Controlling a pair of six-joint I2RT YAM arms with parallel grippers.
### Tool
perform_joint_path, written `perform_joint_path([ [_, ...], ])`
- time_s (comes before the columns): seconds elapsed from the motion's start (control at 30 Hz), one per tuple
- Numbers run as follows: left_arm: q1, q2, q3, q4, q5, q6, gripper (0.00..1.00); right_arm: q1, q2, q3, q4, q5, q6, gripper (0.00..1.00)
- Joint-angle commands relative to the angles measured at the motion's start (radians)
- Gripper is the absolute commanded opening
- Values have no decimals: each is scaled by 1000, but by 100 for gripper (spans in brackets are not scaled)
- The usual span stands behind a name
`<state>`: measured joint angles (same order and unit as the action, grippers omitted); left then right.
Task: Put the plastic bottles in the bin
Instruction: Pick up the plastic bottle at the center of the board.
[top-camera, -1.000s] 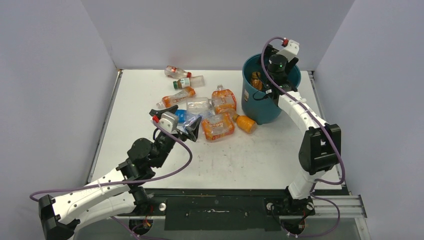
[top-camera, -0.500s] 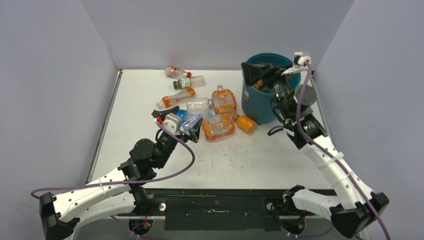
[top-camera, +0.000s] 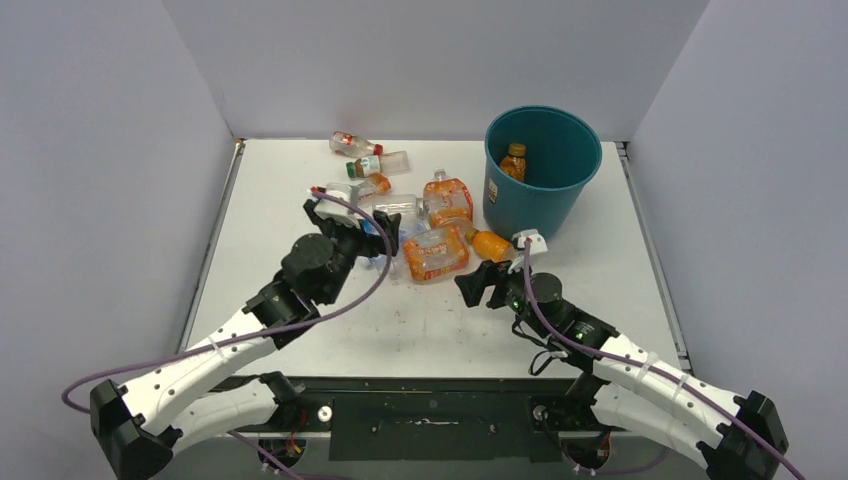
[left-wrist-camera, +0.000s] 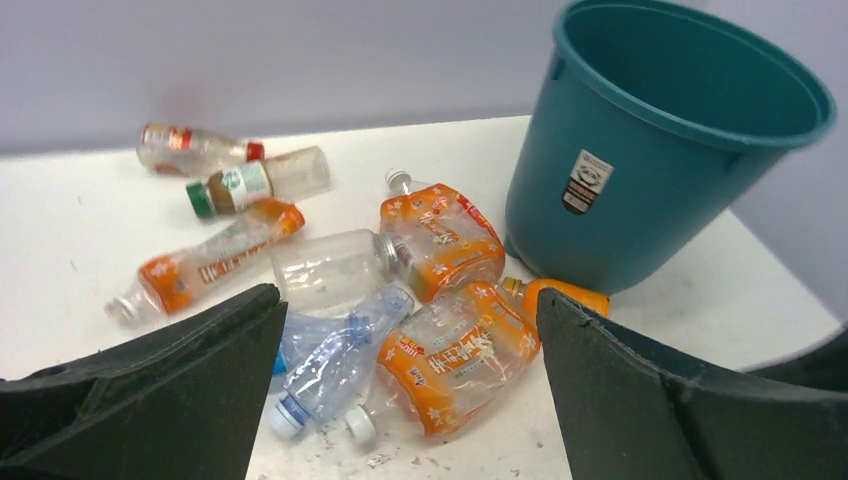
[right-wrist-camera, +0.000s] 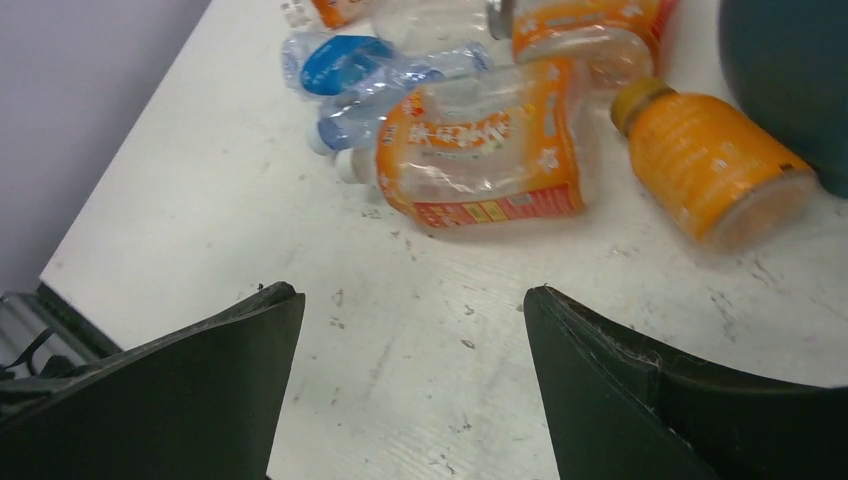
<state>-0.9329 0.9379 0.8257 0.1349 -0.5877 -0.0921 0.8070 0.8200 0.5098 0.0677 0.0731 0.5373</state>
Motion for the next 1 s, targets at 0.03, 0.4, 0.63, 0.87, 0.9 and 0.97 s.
perform_joint_path([
  [0.03, 286, 17, -76, -100, 412, -582, 96, 7, -108, -98, 41, 202, 106, 83],
  [0.4, 228, 175, -415, 415, 259, -1116, 96, 9, -254, -272, 121, 224, 231, 82],
  [0.63, 167, 233, -398, 319, 16, -1185, 96, 8, -204, -267, 130, 191, 233, 82],
  [0.87, 207, 376, -426, 481, 88, -1276, 96, 10, -203, -257, 123, 203, 227, 82],
  [0.9, 209, 393, -434, 509, 93, -1289, 96, 10, -203, -252, 118, 202, 223, 82],
  [0.97, 210, 426, -444, 558, 103, -1305, 100, 10, -204, -245, 106, 206, 222, 82],
])
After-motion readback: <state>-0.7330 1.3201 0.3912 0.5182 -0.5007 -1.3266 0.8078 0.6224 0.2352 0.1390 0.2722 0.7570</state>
